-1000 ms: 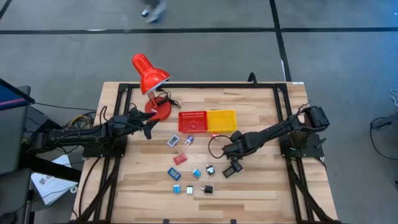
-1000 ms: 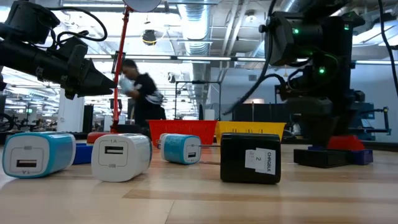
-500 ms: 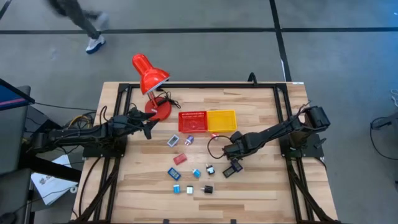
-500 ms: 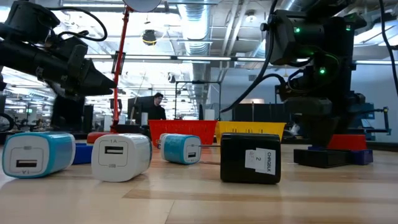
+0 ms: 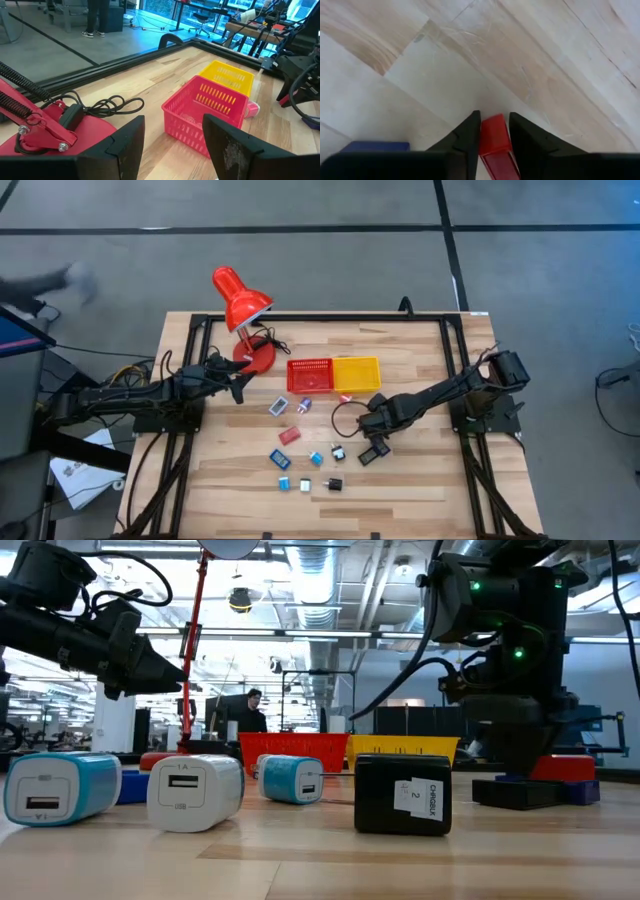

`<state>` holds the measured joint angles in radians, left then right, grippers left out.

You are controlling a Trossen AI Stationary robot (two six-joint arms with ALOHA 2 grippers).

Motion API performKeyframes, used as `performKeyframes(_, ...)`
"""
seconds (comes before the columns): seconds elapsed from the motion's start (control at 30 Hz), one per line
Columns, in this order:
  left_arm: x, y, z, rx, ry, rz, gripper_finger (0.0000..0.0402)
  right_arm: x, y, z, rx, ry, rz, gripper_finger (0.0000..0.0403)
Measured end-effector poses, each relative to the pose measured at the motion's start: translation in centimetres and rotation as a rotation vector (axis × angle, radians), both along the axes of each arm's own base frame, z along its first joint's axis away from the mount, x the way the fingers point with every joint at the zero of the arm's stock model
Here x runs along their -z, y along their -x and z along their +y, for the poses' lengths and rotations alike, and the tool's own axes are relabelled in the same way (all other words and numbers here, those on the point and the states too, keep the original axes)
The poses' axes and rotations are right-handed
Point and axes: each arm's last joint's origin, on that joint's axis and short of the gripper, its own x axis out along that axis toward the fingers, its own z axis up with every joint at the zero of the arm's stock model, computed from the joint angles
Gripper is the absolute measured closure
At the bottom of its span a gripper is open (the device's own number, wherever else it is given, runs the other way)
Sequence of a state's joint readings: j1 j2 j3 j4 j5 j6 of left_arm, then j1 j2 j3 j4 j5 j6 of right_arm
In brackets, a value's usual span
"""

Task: Pick & Place Office items
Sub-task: Put the right red digital timer into the yellow bin

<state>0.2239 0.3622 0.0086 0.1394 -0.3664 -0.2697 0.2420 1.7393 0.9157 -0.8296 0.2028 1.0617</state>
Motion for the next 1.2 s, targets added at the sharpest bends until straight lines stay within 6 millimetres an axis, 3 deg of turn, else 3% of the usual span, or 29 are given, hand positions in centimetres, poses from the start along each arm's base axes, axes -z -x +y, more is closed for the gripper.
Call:
performKeyframes(0.27, 0.0, 0.0, 0.0, 0.001, 0.0, 0.0, 0.0206, 0.0, 0.0, -0.3, 0.002, -0.035, 0.012, 0.0311)
performKeyframes(0.5, 0.0, 0.0, 0.0, 0.0, 0.0, 0.0, 0.0206, 0.0, -0.2, -0.9, -0.002, -0.077, 0.025, 0.0345)
performKeyframes(0.7, 0.0, 0.0, 0.0, 0.001, 0.0, 0.0, 0.0206, -0.4, -0.5, -1.1, -0.015, -0.085, 0.023, 0.0337)
performKeyframes(0.8, 0.0, 0.0, 0.0, 0.0, 0.0, -0.001, 0.0206, -1.5, -0.7, -1.6, -0.061, -0.104, 0.031, 0.0338)
performKeyframes(0.93, 0.0, 0.0, 0.0, 0.0, -0.001, -0.003, 0.0206, -5.3, -1.5, -3.4, -0.056, -0.111, -0.107, 0.0346)
performKeyframes(1.1, 0.0, 0.0, 0.0, 0.0, -0.001, -0.004, 0.0206, -10.2, -1.0, -6.2, 0.077, -0.102, -0.326, 0.0343)
performKeyframes(1.2, 0.0, 0.0, 0.0, 0.0, -0.001, -0.004, 0.0206, -11.9, -0.7, -8.3, 0.161, -0.073, -0.446, 0.0343)
